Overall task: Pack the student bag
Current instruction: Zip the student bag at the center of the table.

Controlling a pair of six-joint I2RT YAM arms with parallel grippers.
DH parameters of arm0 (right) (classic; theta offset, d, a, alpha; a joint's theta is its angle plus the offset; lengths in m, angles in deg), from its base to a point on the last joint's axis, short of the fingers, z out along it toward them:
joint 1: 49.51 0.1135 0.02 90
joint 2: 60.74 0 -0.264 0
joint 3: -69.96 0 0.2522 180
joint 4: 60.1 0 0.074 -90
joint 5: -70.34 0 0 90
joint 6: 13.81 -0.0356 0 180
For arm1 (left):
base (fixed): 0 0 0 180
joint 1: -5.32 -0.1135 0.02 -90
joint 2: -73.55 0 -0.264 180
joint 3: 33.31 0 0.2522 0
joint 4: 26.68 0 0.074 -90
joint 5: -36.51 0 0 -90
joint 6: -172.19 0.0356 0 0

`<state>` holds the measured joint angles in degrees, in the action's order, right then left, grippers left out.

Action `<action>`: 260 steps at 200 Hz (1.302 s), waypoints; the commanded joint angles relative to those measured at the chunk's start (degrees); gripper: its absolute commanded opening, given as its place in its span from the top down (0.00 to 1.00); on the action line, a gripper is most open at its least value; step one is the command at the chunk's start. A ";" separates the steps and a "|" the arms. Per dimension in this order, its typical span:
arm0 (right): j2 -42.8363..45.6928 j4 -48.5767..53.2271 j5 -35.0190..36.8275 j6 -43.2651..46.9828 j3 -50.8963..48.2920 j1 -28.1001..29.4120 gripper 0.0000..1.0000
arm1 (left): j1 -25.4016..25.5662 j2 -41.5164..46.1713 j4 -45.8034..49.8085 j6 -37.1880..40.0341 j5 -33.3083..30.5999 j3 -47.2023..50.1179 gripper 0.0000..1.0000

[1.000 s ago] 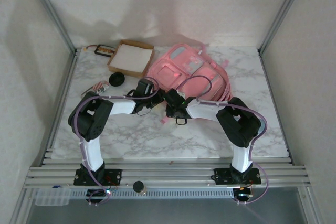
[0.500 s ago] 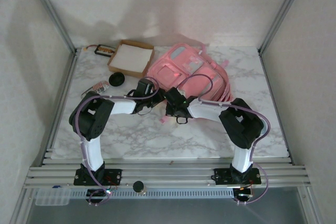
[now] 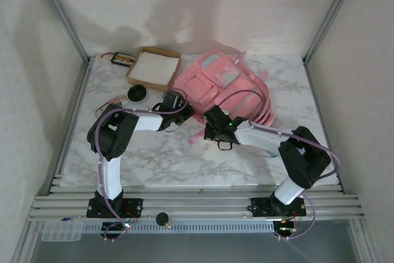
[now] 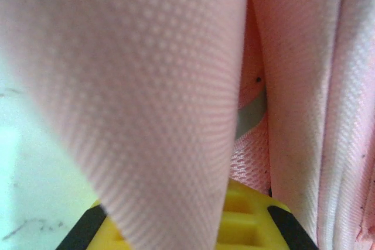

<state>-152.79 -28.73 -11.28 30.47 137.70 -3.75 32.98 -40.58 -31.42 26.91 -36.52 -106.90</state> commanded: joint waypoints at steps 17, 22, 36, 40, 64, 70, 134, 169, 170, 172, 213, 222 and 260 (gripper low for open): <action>11.21 10.74 -4.01 -1.34 -6.20 -1.16 0.99 | -6.57 -1.04 3.57 4.88 -7.22 -4.87 1.00; 12.43 11.02 -4.69 -1.30 -7.13 -1.49 1.00 | -7.27 -1.36 4.81 6.10 -7.22 -6.09 1.00; 14.56 10.50 -7.06 -0.55 -8.31 -1.89 1.00 | -9.31 -1.87 5.44 9.55 -4.05 -8.79 1.00; 14.71 9.49 -8.40 0.03 -8.36 -1.73 1.00 | -9.58 -1.72 4.88 10.14 -2.73 -8.93 1.00; 10.75 5.62 -12.12 1.62 -4.68 1.18 1.00 | -9.25 0.85 4.34 12.08 2.08 -9.03 0.96; 9.07 5.81 -11.98 1.91 -2.85 2.21 1.00 | -9.12 1.82 4.76 11.97 3.21 -8.65 0.83; 5.15 1.46 -13.77 3.89 0.55 3.65 1.00 | -0.79 21.68 -7.20 -9.37 4.06 18.06 0.44; 5.13 -1.11 -14.23 4.46 -0.66 3.59 1.00 | 7.76 20.81 -21.32 -24.53 1.77 25.40 0.49; 5.17 -1.14 -14.20 4.48 -0.69 3.62 1.00 | 7.94 20.75 -21.36 -24.74 1.54 25.39 0.49; 5.16 -1.27 -14.25 4.42 -0.75 3.63 1.00 | 8.35 20.62 -21.43 -25.12 1.13 25.38 0.50; 5.70 -2.94 -13.43 4.54 -2.36 3.66 1.00 | 12.26 17.60 -21.25 -30.81 -5.50 24.73 0.63; 5.52 -2.96 -13.48 4.66 -2.47 3.68 1.00 | 12.46 16.61 -21.17 -31.37 -6.26 24.28 0.69; 8.64 3.70 -9.24 3.60 -2.82 3.68 1.00 | 10.76 17.78 -17.95 -29.91 -12.85 24.91 1.00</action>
<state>-147.50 -29.15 -22.62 33.99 135.73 -0.82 44.98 -23.79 -50.61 -3.02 -41.41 -81.53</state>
